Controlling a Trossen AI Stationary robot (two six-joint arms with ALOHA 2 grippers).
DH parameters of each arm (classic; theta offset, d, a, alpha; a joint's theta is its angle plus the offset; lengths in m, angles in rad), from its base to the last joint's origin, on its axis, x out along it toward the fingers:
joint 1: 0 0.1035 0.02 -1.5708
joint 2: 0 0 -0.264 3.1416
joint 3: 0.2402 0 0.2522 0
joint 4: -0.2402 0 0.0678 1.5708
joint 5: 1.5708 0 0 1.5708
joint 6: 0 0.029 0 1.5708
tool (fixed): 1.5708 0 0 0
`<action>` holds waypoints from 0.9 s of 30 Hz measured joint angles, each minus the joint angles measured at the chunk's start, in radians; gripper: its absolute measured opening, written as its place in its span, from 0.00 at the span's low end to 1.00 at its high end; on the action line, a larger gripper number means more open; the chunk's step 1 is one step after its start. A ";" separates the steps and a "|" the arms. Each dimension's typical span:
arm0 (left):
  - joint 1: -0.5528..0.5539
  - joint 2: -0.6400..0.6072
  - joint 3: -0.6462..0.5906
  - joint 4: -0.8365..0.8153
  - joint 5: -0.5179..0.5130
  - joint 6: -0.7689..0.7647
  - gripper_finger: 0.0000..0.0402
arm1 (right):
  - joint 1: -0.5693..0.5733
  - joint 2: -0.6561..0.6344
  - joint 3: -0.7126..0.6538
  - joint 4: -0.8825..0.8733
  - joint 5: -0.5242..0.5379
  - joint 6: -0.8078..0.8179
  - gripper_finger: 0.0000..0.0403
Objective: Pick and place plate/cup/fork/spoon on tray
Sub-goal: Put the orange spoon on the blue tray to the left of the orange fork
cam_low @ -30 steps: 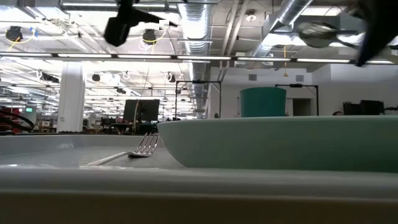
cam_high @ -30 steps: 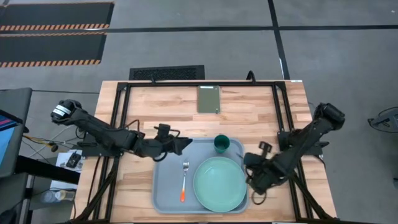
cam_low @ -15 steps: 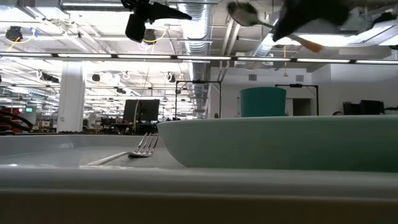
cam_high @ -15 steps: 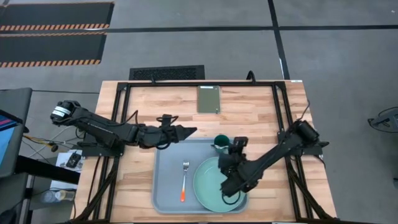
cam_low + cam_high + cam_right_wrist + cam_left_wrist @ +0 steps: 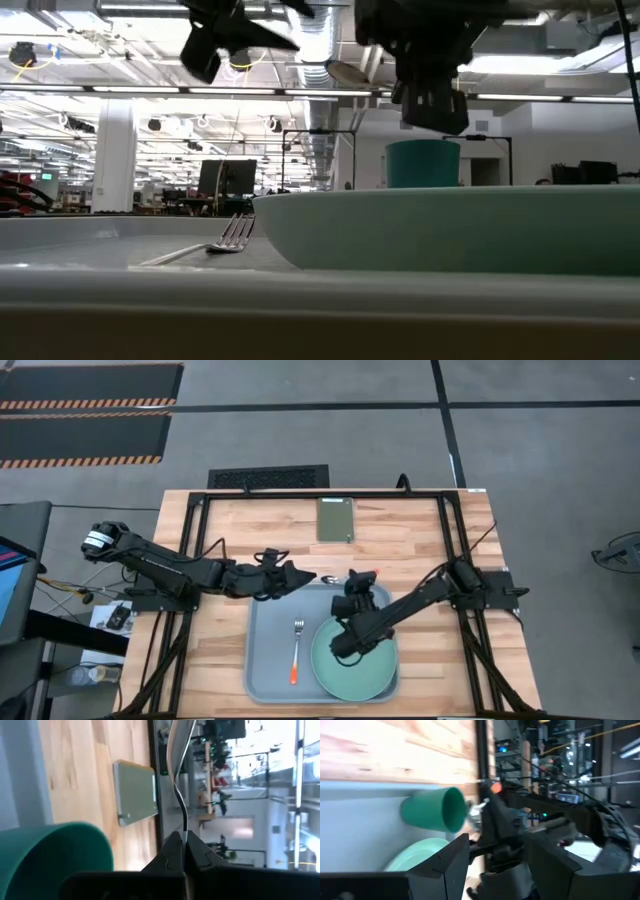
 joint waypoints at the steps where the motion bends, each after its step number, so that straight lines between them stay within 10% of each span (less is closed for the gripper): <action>1: 0.001 0.000 0.000 -0.020 -0.001 -0.014 0.44 | -0.002 0.005 0.000 -0.001 0.015 -0.001 0.01; 27: 0.081 0.007 0.000 -0.033 0.035 -0.090 0.44 | -0.059 0.011 0.000 0.041 0.253 -0.142 0.02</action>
